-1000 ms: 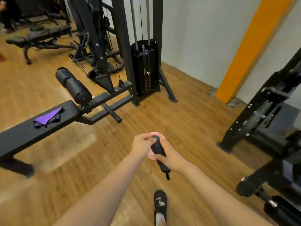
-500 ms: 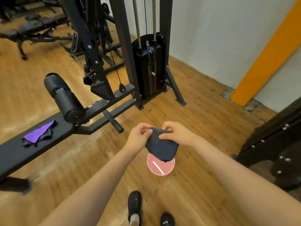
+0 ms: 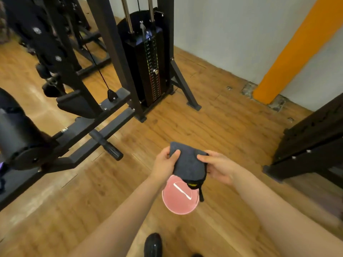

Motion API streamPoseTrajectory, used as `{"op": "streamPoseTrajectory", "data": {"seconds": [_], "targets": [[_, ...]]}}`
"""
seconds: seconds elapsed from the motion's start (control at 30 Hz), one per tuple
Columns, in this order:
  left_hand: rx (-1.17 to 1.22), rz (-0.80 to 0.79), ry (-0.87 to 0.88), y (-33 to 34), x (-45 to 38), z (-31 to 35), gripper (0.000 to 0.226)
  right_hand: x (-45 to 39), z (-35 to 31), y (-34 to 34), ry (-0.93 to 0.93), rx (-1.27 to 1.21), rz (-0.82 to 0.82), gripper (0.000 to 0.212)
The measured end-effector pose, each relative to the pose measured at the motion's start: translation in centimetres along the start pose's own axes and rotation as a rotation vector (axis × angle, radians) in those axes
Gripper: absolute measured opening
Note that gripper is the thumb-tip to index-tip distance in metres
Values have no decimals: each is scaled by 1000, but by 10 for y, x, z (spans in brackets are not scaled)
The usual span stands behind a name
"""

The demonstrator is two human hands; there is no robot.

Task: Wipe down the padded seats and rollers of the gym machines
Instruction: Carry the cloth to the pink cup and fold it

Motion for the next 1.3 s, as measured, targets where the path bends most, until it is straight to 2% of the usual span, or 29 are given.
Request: {"op": "streamPoseTrajectory", "data": {"seconds": [0.1,0.23,0.4,0.6,0.73,0.9,0.97,1.07,1.2,1.3], "targets": [[-21,-6,-20,-5,-56,-49,13,-69,27,-15,-151,-100,155,15],[-171,41,-25,-25,-135,-147,12,-177,90,-55,-222,127,178,25],[-290,92,-77,-40,-215,-266,15,-293,178,-109,-329,452,344,35],[-510,89,-51,-44,-281,-354,24,-364,262,-152,-418,758,359,45],[-698,69,-33,-52,-289,-384,27,-374,285,-162,-512,769,382,45],[-610,156,-47,-48,-291,-384,34,-380,284,-162,-515,734,441,53],[-658,161,18,-47,-292,-385,38,-377,283,-163,-560,748,426,50],[-776,100,116,-47,-291,-388,35,-375,288,-163,-614,914,341,29],[-906,19,144,-52,-290,-394,40,-369,292,-167,-535,1173,235,32],[-1005,-12,128,-57,-290,-396,41,-366,290,-168,-485,1257,240,34]]}}
Point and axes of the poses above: each hand's wrist, its own x-axis away from the middle knuckle, its own y-axis out of the palm, z = x × y, the point moved 1 cm from there along -x, towards the middle knuckle, and after that the axes turned 5 degrees about -x, right-handed, at the moved point
